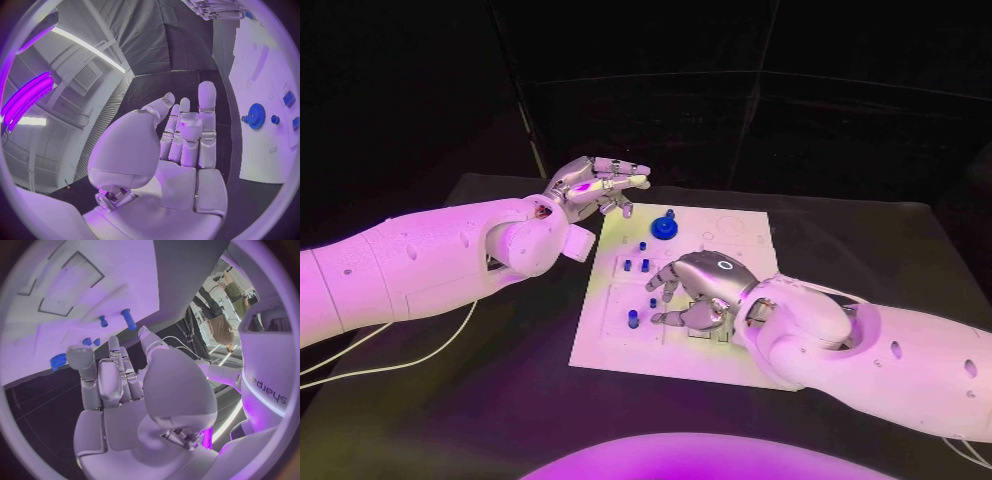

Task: Assemble the parts on the task board

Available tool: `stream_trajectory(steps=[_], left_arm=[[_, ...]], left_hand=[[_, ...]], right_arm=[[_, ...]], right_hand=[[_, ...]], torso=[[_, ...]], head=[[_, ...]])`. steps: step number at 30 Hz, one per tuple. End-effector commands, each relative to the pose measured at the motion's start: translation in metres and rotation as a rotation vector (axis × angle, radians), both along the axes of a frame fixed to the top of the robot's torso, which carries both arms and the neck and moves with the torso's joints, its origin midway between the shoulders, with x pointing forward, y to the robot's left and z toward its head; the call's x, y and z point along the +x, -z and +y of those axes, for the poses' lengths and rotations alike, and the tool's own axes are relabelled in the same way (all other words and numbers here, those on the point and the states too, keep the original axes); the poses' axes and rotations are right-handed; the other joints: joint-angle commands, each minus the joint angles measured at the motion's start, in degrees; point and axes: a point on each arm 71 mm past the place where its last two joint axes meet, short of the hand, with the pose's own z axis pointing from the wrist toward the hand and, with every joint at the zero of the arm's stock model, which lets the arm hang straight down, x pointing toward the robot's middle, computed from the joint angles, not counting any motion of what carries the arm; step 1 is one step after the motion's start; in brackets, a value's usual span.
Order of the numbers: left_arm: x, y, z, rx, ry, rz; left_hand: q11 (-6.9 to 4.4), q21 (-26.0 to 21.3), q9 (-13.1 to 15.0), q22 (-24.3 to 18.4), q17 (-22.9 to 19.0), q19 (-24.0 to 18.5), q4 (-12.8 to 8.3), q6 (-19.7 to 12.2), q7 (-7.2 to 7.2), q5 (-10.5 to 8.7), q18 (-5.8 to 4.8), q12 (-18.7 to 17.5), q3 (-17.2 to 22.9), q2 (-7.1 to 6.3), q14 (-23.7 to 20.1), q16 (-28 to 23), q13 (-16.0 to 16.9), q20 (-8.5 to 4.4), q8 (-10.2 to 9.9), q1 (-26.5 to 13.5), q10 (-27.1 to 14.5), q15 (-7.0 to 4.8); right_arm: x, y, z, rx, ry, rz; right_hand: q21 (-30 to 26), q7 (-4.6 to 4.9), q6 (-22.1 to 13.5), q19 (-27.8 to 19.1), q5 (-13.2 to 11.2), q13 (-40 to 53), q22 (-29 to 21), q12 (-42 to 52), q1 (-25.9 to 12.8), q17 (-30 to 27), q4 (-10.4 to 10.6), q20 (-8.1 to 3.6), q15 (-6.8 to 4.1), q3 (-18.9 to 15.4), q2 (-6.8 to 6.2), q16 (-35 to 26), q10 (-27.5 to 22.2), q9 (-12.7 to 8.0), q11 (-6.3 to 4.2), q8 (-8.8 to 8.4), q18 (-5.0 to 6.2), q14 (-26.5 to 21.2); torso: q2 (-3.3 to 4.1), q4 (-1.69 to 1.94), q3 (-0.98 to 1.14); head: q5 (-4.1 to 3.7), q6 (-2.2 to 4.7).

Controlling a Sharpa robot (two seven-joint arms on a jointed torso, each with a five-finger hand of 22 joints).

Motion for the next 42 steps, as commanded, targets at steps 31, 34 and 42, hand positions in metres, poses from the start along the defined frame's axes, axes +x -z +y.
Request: stream_trajectory(steps=[31,34,42], left_arm=[[-0.005,0.007,0.0,0.007,0.018,0.016],[-0.006,0.007,0.001,0.007,0.016,0.015],[-0.006,0.007,0.002,0.007,0.017,0.017]], left_hand=[[0.07,-0.23,-0.06,0.01,-0.09,-0.02,-0.17,-0.37,-0.06,0.19,0.78,0.43,-0.05,-0.18,-0.31,0.38,0.03,0.42,0.22,-0.29,-0.48,0.19],[0.07,-0.23,-0.06,0.01,-0.09,-0.02,-0.17,-0.37,-0.06,0.19,0.78,0.43,-0.05,-0.18,-0.31,0.38,0.03,0.42,0.22,-0.29,-0.48,0.19],[0.09,-0.24,-0.05,0.02,-0.05,-0.02,-0.06,-0.41,-0.05,0.19,0.78,0.51,-0.05,-0.1,-0.3,0.43,0.03,0.45,0.28,-0.45,-0.55,0.22]], right_arm=[[-0.004,0.024,-0.136,-0.137,0.579,0.348],[-0.005,0.027,-0.134,-0.161,0.573,0.343],[-0.007,0.032,-0.125,-0.21,0.542,0.342]], right_hand=[[9.89,-2.69,0.16,6.73,3.41,65.99,16.32,63.36,-3.57,13.12,9.23,-2.09,-2.46,-20.58,5.83,8.17,11.07,0.92,-2.76,10.72,-2.83,3.51],[10.29,-3.02,0.84,7.07,3.51,67.61,17.07,64.61,-3.99,13.89,9.18,-2.21,-2.65,-20.97,6.16,8.53,11.96,1.25,-3.03,11.93,-2.96,3.64],[11.56,-4.03,2.41,8.19,3.53,72.8,19.56,68.67,-5.18,17.07,9.16,-2.81,-3.32,-21.98,6.96,9.96,14.84,2.64,-3.88,15.17,-3.41,4.19]], torso=[[-1.55,-2.01,-0.18],[-1.53,-1.9,-0.17],[-1.47,-1.85,-0.14]], head=[[-5.04,0.57],[-5.17,0.55],[-4.95,0.9]])
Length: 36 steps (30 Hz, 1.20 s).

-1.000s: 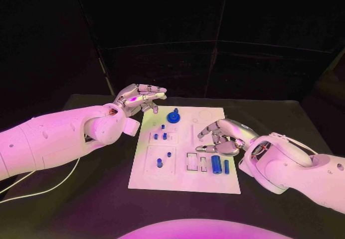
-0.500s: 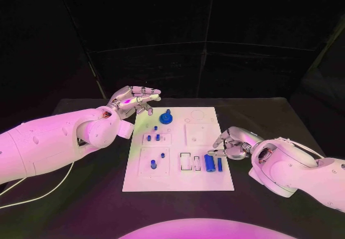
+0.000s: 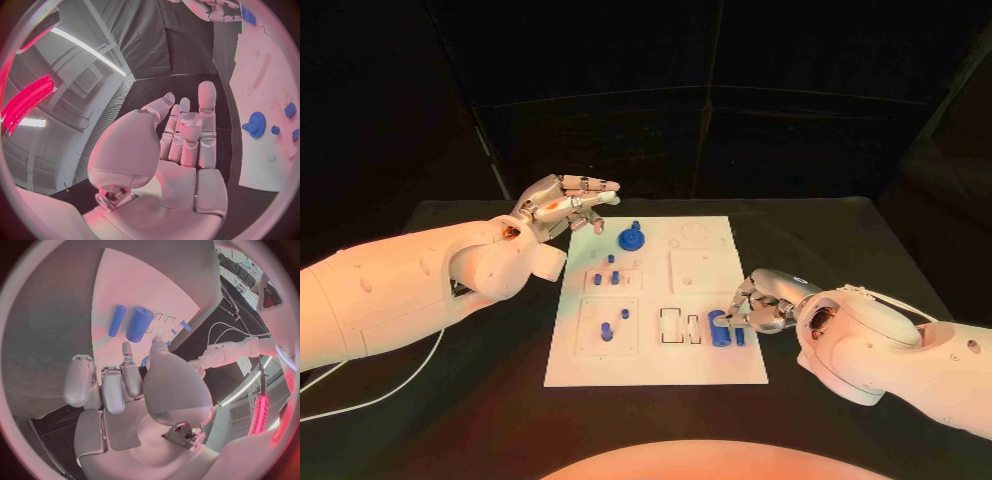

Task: Assemble the parts on the task board

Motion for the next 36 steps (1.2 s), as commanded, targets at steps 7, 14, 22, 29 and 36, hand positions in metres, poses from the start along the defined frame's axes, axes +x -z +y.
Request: stream_trajectory(steps=[7,14,22,29,36], left_arm=[[0.0,-0.001,-0.002,-0.006,0.013,-0.004],[0.001,-0.001,-0.001,-0.005,0.012,-0.004],[0.0,0.0,-0.001,-0.007,0.015,-0.003],[0.0,-0.001,0.0,-0.008,0.015,-0.003],[-0.001,-0.001,0.0,-0.008,0.015,-0.004]], left_hand=[[0.12,-0.26,-0.05,0.02,0.02,-0.03,0.05,-0.47,-0.02,0.18,0.77,0.33,-0.09,-0.09,-0.32,0.22,0.05,0.47,0.32,-0.61,-0.62,0.24],[0.14,-0.27,-0.05,0.02,0.02,-0.03,0.2,-0.54,0.0,0.18,0.77,0.42,-0.14,-0.07,-0.32,0.26,0.05,0.5,0.37,-0.85,-0.7,0.27],[0.14,-0.27,-0.05,0.02,0.03,-0.03,0.21,-0.55,0.0,0.18,0.77,0.43,-0.15,-0.07,-0.32,0.27,0.05,0.5,0.37,-0.88,-0.71,0.27],[0.14,-0.27,-0.05,0.02,0.03,-0.03,0.21,-0.55,0.0,0.18,0.77,0.43,-0.15,-0.07,-0.32,0.27,0.05,0.5,0.37,-0.88,-0.71,0.27],[0.13,-0.28,-0.04,0.02,0.0,-0.03,0.21,-0.57,-0.02,0.19,0.77,0.46,-0.14,-0.07,-0.34,0.27,0.06,0.51,0.39,-0.88,-0.74,0.28]], right_arm=[[0.001,0.005,0.011,-0.059,-0.05,-0.011],[0.003,0.012,0.012,-0.092,-0.058,-0.006],[0.0,0.022,0.017,-0.175,-0.069,-0.003],[-0.002,0.028,0.021,-0.207,-0.087,0.007],[-0.003,0.028,0.022,-0.2,-0.078,-0.006]], right_hand=[[0.9,-0.26,0.54,0.93,0.48,4.61,1.65,2.33,-0.38,5.45,-0.13,-0.37,-0.73,-0.62,0.16,0.99,1.65,1.0,-0.45,1.83,-0.8,4.19],[1.05,-0.3,0.29,1.04,0.78,4.75,1.94,2.36,0.14,5.7,-0.22,-0.45,-0.78,-0.62,0.38,1.1,1.66,1.29,-0.49,2.26,-0.85,4.22],[1.2,-0.32,-0.06,1.13,1.49,4.92,2.25,2.38,0.63,5.79,-0.24,-0.48,-0.8,-0.77,0.61,1.15,1.68,1.65,-0.51,2.77,-0.92,4.22],[1.29,-0.33,-0.33,1.15,1.49,5.23,2.44,2.52,1.78,6.02,-0.52,-0.47,-0.78,-0.81,0.71,1.24,1.78,2.01,-0.51,3.29,-0.95,4.23],[1.38,-0.42,-0.27,1.19,2.36,5.76,2.64,2.85,2.7,6.15,-0.53,-0.49,-0.82,-0.73,1.48,1.3,2.07,2.44,-0.59,3.95,-0.98,4.24]], torso=[[0.12,0.06,0.04],[0.16,0.24,-0.02],[0.15,-0.05,0.02],[0.2,-0.06,-0.04],[0.12,-0.13,-0.06]], head=[[0.5,-0.14],[0.96,-0.32],[1.7,-0.2],[1.8,-0.46],[1.59,-0.53]])
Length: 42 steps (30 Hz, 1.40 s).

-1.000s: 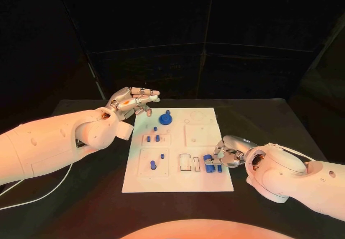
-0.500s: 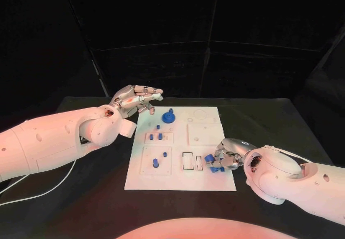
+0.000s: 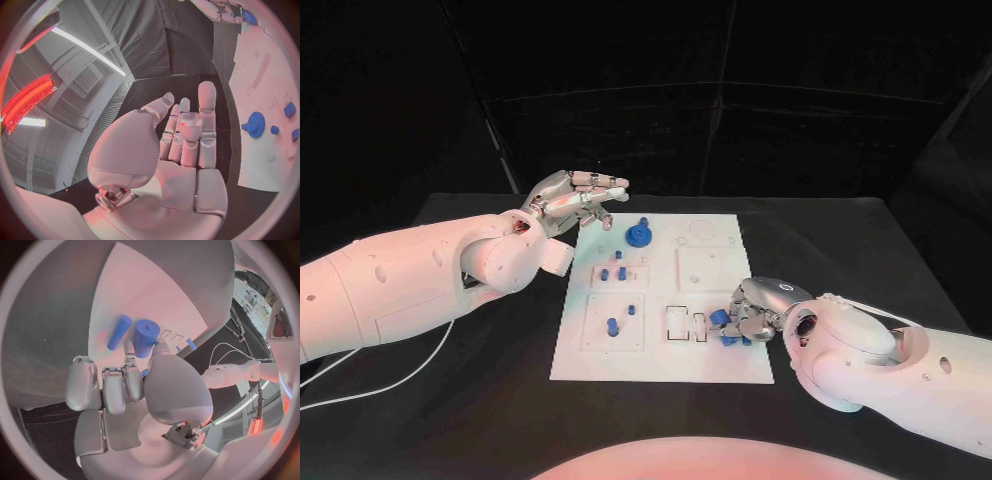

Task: Assemble the parts on the task board

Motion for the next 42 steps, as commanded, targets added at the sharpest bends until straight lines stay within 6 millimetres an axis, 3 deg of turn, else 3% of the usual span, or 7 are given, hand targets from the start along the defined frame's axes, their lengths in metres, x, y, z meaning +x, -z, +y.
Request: stream_trajectory(steps=[1,8,14,18,29,34,42], left_arm=[[-0.001,-0.001,-0.001,-0.007,0.012,-0.006],[-0.001,-0.002,0.0,-0.007,0.01,-0.007],[0.0,-0.001,0.0,-0.007,0.011,-0.006],[0.0,-0.001,-0.001,-0.008,0.013,-0.005],[0.0,0.0,-0.001,-0.005,0.016,0.002],[0.0,0.001,-0.004,-0.005,0.021,0.004],[0.0,0.001,-0.006,-0.006,0.029,0.01]], left_hand=[[0.14,-0.28,-0.05,0.02,-0.01,-0.03,0.21,-0.57,-0.02,0.19,0.78,0.24,-0.14,0.01,-0.13,0.27,0.06,0.51,0.4,-0.36,-0.33,0.07],[0.14,-0.28,-0.05,0.02,-0.01,-0.03,0.21,-0.57,-0.02,0.19,0.78,0.24,-0.14,0.01,-0.13,0.27,0.06,0.51,0.4,-0.36,-0.33,0.07],[0.11,-0.28,-0.04,0.02,0.01,-0.03,0.19,-0.58,-0.05,0.22,0.79,0.3,-0.08,0.06,-0.13,0.3,0.07,0.51,0.44,-0.31,-0.35,0.06],[0.11,-0.28,-0.04,0.02,0.01,-0.03,0.19,-0.58,-0.05,0.22,0.79,0.3,-0.08,0.06,-0.13,0.3,0.07,0.51,0.44,-0.31,-0.35,0.06],[0.08,-0.29,-0.03,0.03,0.01,-0.03,0.12,-0.6,-0.08,0.27,0.8,0.36,0.0,0.1,-0.14,0.32,0.07,0.51,0.49,-0.2,-0.38,0.05],[0.08,-0.29,-0.03,0.03,0.01,-0.03,0.12,-0.6,-0.08,0.27,0.8,0.36,0.0,0.1,-0.14,0.32,0.07,0.51,0.49,-0.2,-0.38,0.05],[0.08,-0.29,-0.03,0.03,0.01,-0.03,0.12,-0.6,-0.08,0.27,0.8,0.36,0.0,0.1,-0.14,0.32,0.07,0.51,0.49,-0.2,-0.38,0.05]], right_arm=[[-0.004,0.008,-0.003,-0.041,0.01,0.026],[-0.009,-0.003,-0.001,0.061,0.029,-0.043],[-0.016,-0.015,0.004,0.16,0.031,-0.093],[-0.02,-0.019,0.008,0.195,0.03,-0.099],[-0.019,-0.017,0.019,0.219,0.012,-0.071],[-0.017,-0.009,0.031,0.19,-0.004,-0.001],[-0.013,-0.005,0.045,0.205,0.013,0.022]], right_hand=[[0.42,-0.22,-0.01,0.51,1.04,5.98,0.39,0.73,1.24,6.3,-0.29,0.08,-0.44,0.08,0.81,0.28,1.03,0.23,-0.34,0.35,-1.03,4.21],[1.04,-0.56,0.71,1.05,4.08,7.41,1.58,1.83,3.67,7.0,-1.07,-0.18,-0.72,0.81,2.78,0.57,1.97,0.89,-0.68,1.03,-1.24,4.34],[1.26,-0.58,0.63,1.23,4.83,7.65,2.0,1.92,5.17,7.19,-1.93,-0.28,-0.8,1.08,3.09,0.65,2.11,1.08,-0.74,0.93,-1.32,4.37],[1.29,-0.54,0.57,1.26,4.91,7.65,2.08,1.92,5.15,7.21,-1.91,-0.28,-0.8,1.05,3.11,0.66,2.11,1.08,-0.73,0.88,-1.34,4.37],[1.32,-0.39,0.42,1.25,5.1,7.51,2.14,1.64,4.31,7.07,-1.27,-0.22,-0.68,0.31,3.06,0.59,2.0,1.16,-0.57,0.56,-1.35,4.34],[1.25,-0.59,1.11,1.14,3.38,7.25,2.01,1.21,3.17,6.69,-0.35,-0.19,-0.72,-0.8,3.03,0.41,1.84,1.4,-0.69,0.43,-1.31,4.25],[1.16,-1.23,2.97,1.05,2.91,7.02,1.88,0.69,1.6,6.64,0.15,-0.51,-1.12,-1.86,4.06,0.35,1.77,1.98,-1.21,0.67,-1.26,4.23]], torso=[[-0.07,0.08,-0.04],[-0.14,0.14,0.07],[-0.17,0.18,0.01],[-0.09,0.32,-0.07],[-0.02,0.18,-0.04],[0.07,0.28,-0.09],[0.07,0.18,-0.04]], head=[[-0.28,-0.12],[-0.32,-0.1],[-0.48,-0.01],[-0.7,0.19],[-0.29,0.25],[-0.29,0.49],[-0.05,0.72]])
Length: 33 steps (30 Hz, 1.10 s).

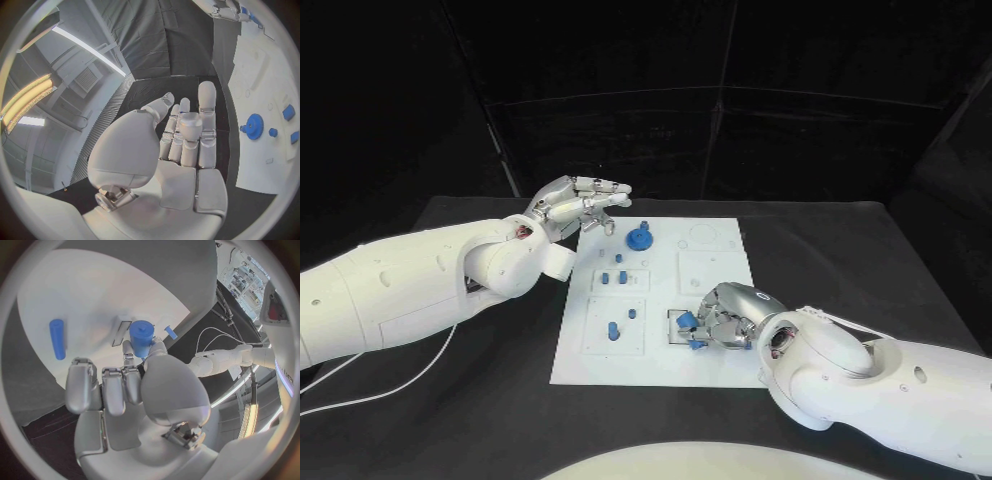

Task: Assemble the parts on the task board

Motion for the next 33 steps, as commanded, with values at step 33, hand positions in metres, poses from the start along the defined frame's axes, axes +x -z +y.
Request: stream_trajectory(steps=[33], left_arm=[[0.0,-0.001,0.0,0.0,0.011,0.005]], left_hand=[[0.08,-0.3,-0.02,0.04,-0.09,-0.04,0.0,-0.46,0.14,0.31,0.81,0.46,0.06,0.04,-0.18,0.32,0.08,0.51,0.33,-0.12,-0.47,0.03]], right_arm=[[0.008,0.0,0.013,0.039,0.011,-0.03]], right_hand=[[-0.41,-1.27,2.47,-0.21,-10.2,7.07,-0.64,-1.37,-12.14,6.47,0.18,-1.05,-1.2,-5.51,-0.74,-0.38,1.64,2.12,-1.27,-0.55,-0.27,4.4]], torso=[[-0.02,-0.17,0.06]], head=[[0.22,-0.61]])
